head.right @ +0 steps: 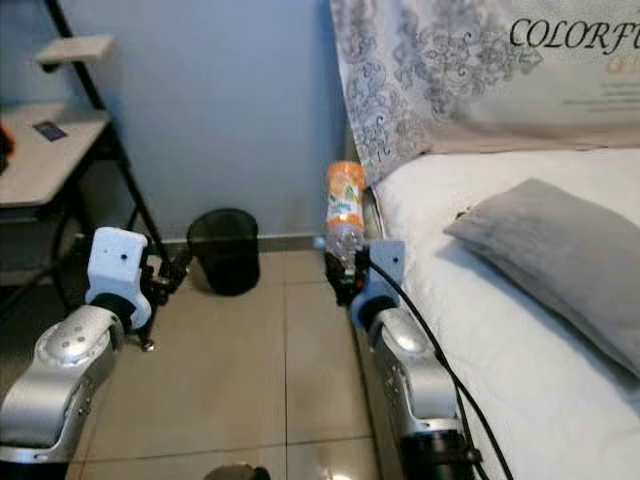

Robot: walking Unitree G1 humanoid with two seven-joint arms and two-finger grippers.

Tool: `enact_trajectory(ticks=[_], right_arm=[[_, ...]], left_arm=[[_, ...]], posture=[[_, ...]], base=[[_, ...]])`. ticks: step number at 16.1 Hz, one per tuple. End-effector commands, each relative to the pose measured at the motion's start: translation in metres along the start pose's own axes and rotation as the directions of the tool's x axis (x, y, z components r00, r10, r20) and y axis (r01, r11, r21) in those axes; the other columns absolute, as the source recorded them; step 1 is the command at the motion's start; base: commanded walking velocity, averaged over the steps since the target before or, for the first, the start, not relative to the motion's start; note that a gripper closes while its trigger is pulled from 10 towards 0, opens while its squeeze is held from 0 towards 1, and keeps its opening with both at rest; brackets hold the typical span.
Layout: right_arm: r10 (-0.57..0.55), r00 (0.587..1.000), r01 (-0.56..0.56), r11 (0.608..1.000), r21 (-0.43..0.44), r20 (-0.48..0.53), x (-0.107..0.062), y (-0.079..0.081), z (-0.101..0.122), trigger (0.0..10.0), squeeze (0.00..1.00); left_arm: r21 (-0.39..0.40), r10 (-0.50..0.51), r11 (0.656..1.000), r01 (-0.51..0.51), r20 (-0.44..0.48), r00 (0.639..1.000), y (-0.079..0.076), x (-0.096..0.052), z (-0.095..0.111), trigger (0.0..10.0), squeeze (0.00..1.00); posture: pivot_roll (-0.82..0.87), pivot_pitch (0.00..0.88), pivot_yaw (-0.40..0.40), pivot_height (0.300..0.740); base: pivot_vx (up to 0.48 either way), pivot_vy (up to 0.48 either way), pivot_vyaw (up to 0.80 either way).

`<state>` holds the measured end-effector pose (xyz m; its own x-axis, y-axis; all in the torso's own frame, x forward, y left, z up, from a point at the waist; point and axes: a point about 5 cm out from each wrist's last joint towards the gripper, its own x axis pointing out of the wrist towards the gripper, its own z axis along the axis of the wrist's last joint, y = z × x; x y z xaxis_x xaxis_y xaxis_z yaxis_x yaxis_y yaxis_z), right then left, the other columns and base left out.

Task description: Clean up the room

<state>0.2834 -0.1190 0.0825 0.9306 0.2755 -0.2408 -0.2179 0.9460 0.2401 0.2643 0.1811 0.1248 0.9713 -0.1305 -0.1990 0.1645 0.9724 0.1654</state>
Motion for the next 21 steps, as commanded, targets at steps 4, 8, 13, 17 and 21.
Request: enact_trajectory(ticks=[4,8,13,17,21], right_arm=[[0.025,0.999,-0.025,1.0,-0.001,0.03,0.0013,0.0008,0.0076,10.0,0.0],[0.025,0.999,-0.025,1.0,-0.009,0.035,0.0023,0.0018,0.0087,10.0,0.0],[0.027,0.999,-0.027,0.999,-0.025,0.036,0.0034,0.0018,0.0092,10.0,0.0],[0.025,0.999,-0.024,0.999,-0.026,0.035,0.0037,0.0022,0.0085,10.0,0.0],[0.029,0.999,-0.028,0.999,-0.029,0.042,0.0042,0.0022,0.009,10.0,0.0]], left_arm=[[-0.023,-0.008,1.0,0.008,0.008,1.0,0.0012,0.002,0.0012,10.0,0.0],[-0.022,-0.016,1.0,0.016,0.002,1.0,0.0,0.002,0.0,10.0,0.0],[-0.003,-0.02,1.0,0.02,0.014,1.0,0.0009,0.0031,0.0018,10.0,0.0],[0.002,-0.029,1.0,0.029,0.024,0.999,-0.0001,0.0033,0.0032,10.0,0.0],[0.004,-0.034,0.999,0.034,0.028,0.999,-0.0007,0.0032,0.0037,10.0,0.0]], posture=[[-0.02,0.0,0.014,0.74],[-0.02,0.0,0.015,0.74],[-0.02,0.0,0.014,0.74],[-0.02,0.0,0.011,0.74],[-0.01,0.0,0.009,0.74]], base=[[0.312,0.0,0.13],[0.361,0.0,0.6],[0.361,0.0,0.0],[0.362,0.0,0.0],[0.361,0.0,0.6]])
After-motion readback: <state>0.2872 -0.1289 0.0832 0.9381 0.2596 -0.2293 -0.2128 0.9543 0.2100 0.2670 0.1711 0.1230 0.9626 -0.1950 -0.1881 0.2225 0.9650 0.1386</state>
